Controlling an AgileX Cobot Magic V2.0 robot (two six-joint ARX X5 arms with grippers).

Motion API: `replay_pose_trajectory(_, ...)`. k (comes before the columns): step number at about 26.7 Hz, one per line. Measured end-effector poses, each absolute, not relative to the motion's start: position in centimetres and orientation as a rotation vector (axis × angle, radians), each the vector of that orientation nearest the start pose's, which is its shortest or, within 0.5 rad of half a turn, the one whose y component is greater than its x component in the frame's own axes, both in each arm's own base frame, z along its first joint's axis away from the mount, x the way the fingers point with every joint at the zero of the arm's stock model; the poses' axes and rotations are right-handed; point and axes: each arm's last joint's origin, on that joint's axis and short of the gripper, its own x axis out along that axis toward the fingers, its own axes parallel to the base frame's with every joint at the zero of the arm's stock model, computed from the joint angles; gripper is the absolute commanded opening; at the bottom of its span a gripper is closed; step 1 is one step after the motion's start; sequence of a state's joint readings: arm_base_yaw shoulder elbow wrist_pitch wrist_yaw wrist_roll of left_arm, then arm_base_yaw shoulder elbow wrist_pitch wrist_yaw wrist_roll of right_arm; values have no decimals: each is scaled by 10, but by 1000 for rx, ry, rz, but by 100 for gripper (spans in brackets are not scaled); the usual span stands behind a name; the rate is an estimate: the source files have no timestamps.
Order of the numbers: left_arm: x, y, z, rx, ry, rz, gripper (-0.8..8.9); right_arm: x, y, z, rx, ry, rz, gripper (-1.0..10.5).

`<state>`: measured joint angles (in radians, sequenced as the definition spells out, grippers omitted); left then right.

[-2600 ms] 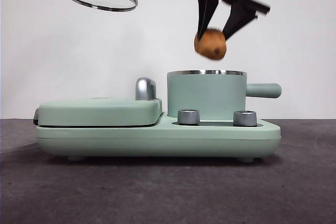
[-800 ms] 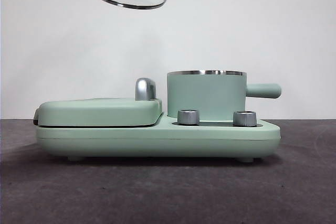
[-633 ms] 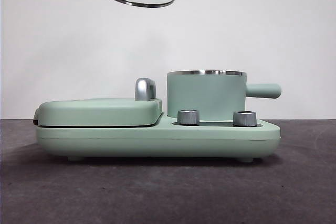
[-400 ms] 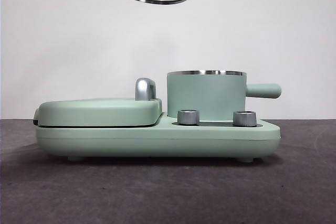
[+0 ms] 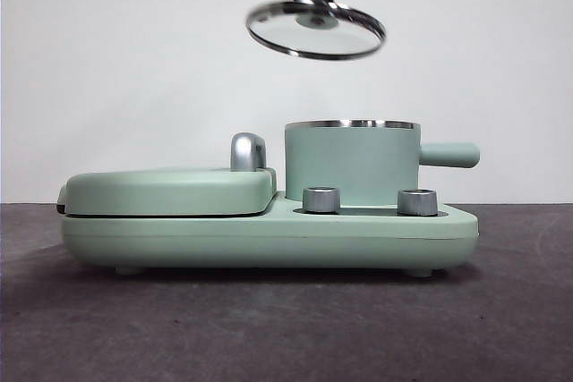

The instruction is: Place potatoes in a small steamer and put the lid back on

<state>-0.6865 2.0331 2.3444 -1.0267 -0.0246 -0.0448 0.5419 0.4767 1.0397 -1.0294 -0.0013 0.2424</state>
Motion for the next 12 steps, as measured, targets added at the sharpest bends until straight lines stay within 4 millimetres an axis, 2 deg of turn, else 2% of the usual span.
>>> replay_pose_trajectory(6, 333, -283, 393, 198, 671, -636, 5, 40, 24, 363, 107, 516, 473, 434)
replay_pose_trajectory(12, 338, -288, 376, 158, 701, -616, 5, 40, 24, 363, 107, 516, 473, 434)
